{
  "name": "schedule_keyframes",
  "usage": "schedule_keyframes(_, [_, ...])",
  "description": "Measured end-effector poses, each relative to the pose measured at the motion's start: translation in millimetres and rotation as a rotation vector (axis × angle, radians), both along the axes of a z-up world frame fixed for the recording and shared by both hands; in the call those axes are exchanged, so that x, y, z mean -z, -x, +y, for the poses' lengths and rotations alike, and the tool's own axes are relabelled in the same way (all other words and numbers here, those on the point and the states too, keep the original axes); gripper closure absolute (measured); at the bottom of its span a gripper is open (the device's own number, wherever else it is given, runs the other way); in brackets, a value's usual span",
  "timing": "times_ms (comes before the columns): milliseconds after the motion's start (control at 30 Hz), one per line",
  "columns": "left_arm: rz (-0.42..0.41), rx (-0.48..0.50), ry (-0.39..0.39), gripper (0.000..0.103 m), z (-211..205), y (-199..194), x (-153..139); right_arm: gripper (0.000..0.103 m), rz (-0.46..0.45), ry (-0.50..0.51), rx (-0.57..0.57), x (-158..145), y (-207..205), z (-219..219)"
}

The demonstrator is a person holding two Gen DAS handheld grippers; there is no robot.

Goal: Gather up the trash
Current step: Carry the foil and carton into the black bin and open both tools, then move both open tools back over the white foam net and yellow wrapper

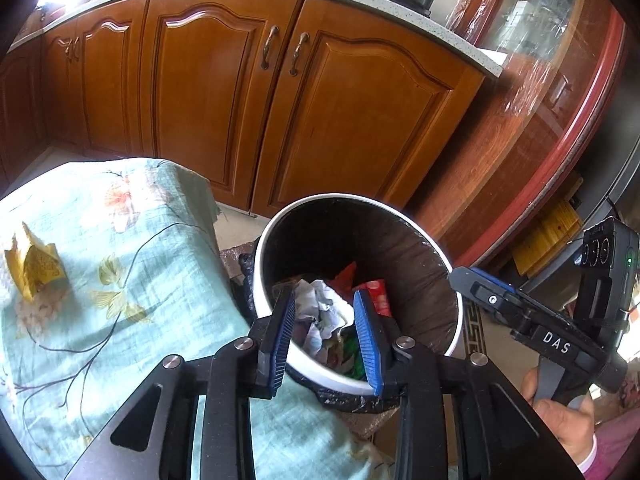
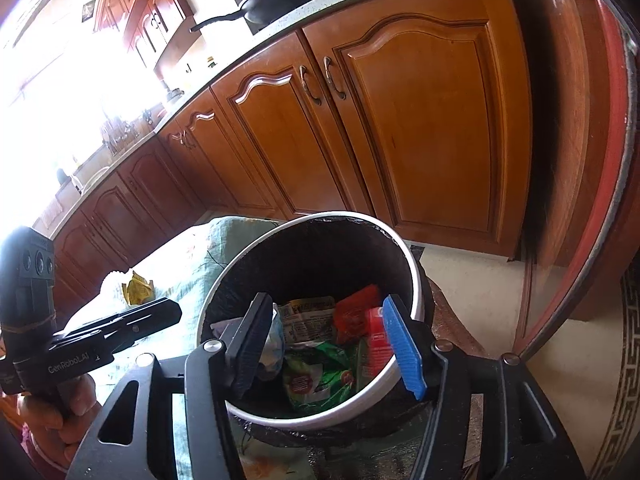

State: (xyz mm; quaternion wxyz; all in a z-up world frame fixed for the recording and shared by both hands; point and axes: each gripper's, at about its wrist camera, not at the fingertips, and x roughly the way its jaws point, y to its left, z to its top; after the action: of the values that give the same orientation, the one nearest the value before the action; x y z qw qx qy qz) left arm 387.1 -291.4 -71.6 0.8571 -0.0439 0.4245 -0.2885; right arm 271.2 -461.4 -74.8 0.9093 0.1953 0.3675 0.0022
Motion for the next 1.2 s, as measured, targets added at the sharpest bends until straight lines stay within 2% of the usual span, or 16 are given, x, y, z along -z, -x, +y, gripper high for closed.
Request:
schedule_keyframes(33, [-0.003, -0.008, 0.000, 0.069, 5.1, 3.0, 0.2, 0.041, -0.007, -0.004, 0.001, -1.4, 2.4, 1.2])
schedule_keyframes(100, [-0.006, -0.029, 0.005, 0.065, 17.6, 11.5, 0.9, 0.031, -0.022, -0.012, 0.001, -4.3, 7.7, 5.8])
schedule_keyframes(233, [0.005, -0.092, 0.022, 0.062, 50.5, 27.8, 5.1, 0.024, -0.054, -0.005, -0.016, -12.0, 17.2, 24.5])
schedule_keyframes(333, [0.023, -0.150, 0.047, 0.058, 80.7, 41.3, 9.6, 0.019, -0.072, -0.004, -0.053, -17.1, 20.1, 44.1])
schedule_keyframes(600, [0.026, -0.292, 0.045, 0.051, 153.1, 78.6, 12.3, 0.004, -0.080, -0.030, -0.190, -19.6, 18.8, 107.1])
schedule_keyframes(767, [0.024, -0.371, 0.042, 0.047, 196.2, 97.2, 10.0, 0.000, -0.010, -0.046, -0.257, -12.3, 6.3, 148.4])
schedule_keyframes(833, [0.022, -0.398, 0.038, 0.046, 209.9, 99.2, 7.2, 0.000, 0.027, -0.023, -0.263, -10.0, -1.2, 163.7])
schedule_keyframes(1000, [0.026, -0.462, 0.034, 0.045, 244.6, 104.7, 6.1, 0.000, 0.047, 0.063, -0.283, -9.2, -12.5, 199.4])
schedule_keyframes(1100, [0.025, -0.487, 0.034, 0.045, 260.5, 105.3, 4.3, 0.000, 0.038, 0.044, -0.335, -6.0, -19.3, 213.5])
schedule_keyframes(1200, [0.019, -0.500, 0.023, 0.045, 267.5, 99.9, 2.7, 0.000, 0.023, -0.041, -0.338, -1.1, -30.0, 215.1])
